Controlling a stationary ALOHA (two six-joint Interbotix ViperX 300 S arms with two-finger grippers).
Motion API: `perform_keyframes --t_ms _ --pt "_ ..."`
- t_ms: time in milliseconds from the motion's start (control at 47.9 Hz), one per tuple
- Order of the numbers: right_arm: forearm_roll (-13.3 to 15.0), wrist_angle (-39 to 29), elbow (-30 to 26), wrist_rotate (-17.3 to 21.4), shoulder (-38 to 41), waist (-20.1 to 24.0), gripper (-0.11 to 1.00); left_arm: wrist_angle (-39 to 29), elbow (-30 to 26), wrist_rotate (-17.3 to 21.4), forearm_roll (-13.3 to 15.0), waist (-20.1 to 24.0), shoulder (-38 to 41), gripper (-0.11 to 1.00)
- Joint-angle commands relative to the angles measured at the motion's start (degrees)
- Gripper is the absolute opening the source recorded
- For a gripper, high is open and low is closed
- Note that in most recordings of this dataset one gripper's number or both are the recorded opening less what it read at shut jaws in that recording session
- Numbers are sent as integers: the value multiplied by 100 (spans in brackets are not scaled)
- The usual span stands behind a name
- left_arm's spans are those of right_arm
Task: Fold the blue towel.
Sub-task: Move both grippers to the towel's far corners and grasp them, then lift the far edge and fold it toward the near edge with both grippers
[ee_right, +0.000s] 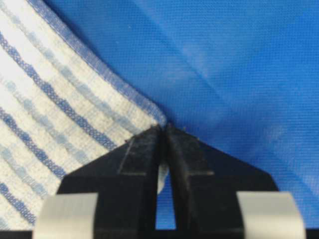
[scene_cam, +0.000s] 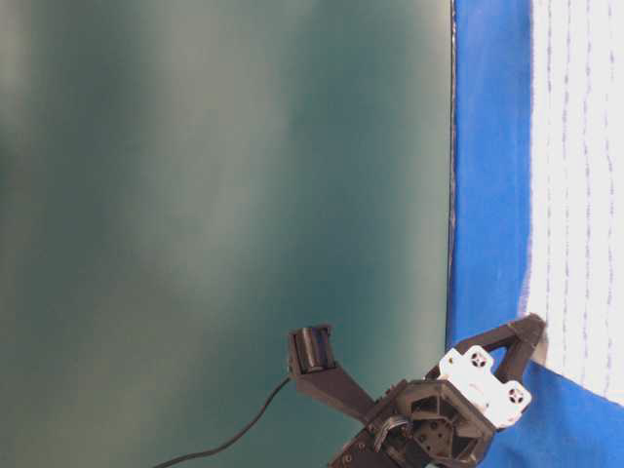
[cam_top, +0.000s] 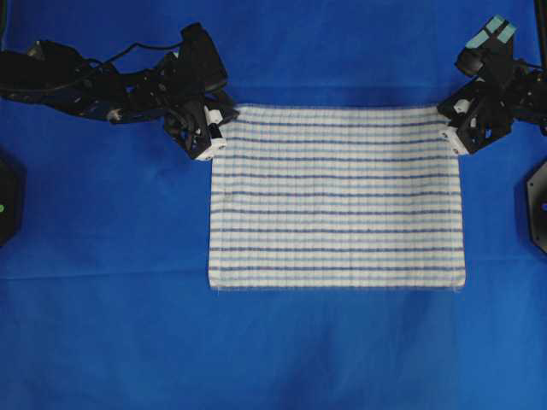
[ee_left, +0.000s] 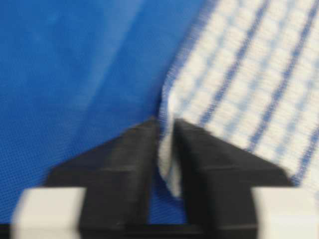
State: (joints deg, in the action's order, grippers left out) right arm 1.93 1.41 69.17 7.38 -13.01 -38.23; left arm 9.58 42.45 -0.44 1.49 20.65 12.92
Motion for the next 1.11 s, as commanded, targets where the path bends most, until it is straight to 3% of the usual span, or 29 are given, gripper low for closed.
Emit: perform_keyframes --t_ms 0,313,542,793,1085 --pt "18 18 -44 -9 -53 18 6 -70 -35 35 9 -26 -79 4" --pt "18 -79 -53 35 -545 18 6 -193 -35 79 9 -35 -413 2" --pt "-35 -765 -53 114 -1433 185 6 -466 44 70 9 -132 -1063 2" --pt "-352 -1652 -44 343 -2373 914 6 -562 158 18 9 -659 -1538 2" --pt "-510 -2452 -53 1143 -3041 2250 6 -686 378 -18 9 -1485 -1784 2"
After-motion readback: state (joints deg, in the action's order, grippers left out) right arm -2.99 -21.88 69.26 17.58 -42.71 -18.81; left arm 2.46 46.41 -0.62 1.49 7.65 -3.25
